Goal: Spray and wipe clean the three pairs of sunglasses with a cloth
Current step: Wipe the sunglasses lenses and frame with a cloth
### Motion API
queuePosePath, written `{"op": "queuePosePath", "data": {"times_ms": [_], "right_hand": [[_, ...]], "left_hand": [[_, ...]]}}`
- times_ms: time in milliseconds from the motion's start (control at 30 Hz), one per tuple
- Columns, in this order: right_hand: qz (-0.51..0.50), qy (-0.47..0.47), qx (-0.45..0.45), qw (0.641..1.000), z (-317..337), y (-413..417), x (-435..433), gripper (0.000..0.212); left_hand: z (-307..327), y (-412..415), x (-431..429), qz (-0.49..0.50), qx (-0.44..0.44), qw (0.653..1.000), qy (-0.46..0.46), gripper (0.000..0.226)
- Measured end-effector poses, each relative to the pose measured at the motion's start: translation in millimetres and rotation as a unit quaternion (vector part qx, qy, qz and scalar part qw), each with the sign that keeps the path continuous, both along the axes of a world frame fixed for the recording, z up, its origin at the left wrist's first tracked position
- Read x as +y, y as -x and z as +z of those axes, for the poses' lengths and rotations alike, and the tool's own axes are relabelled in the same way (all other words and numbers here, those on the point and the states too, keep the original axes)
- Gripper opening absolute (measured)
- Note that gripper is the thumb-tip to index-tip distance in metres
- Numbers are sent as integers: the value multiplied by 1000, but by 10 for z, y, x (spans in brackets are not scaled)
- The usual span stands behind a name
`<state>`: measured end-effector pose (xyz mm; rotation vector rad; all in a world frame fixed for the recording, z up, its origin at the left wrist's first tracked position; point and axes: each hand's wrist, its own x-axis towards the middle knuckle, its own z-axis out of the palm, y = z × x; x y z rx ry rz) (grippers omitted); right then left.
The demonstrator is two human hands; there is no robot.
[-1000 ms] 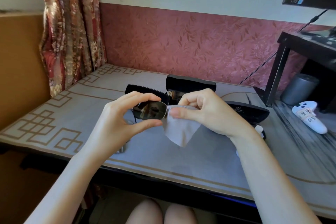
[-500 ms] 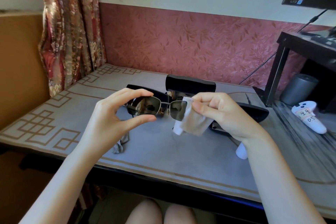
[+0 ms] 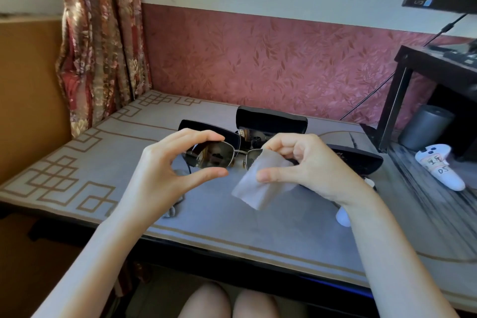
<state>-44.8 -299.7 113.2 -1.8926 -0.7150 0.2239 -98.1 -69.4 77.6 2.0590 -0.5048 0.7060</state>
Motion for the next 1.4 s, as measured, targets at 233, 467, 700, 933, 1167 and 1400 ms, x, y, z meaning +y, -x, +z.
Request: {"op": "queuePosePath", "data": {"times_ms": [233,467,700,933,1167,1400], "right_hand": [[-27,14,-48,998,-51,46,182,8],[43,27,3,999,-11,-12,6,22],[53,-15,44,998,-12,-83,-181,26],[20,14,-3,1000,-34,-43,-18,15],[19,-1,-6,1000,-21,-32,76,12],[67,-23,33,997,-4,-84,-177,34]], "left_hand": [[-5,-19,-19,4,-10,1000,-13,46],[-7,1,4,7,-6,1000,-2,46],[17,12,14,1,-6,1000,13,47],[-4,-16,-22,-7,2,1000,0,43],[-13,-18,-6,-4,-8,1000,-1,46],[-19,-14,33,-8,-6,999,35,45]]}}
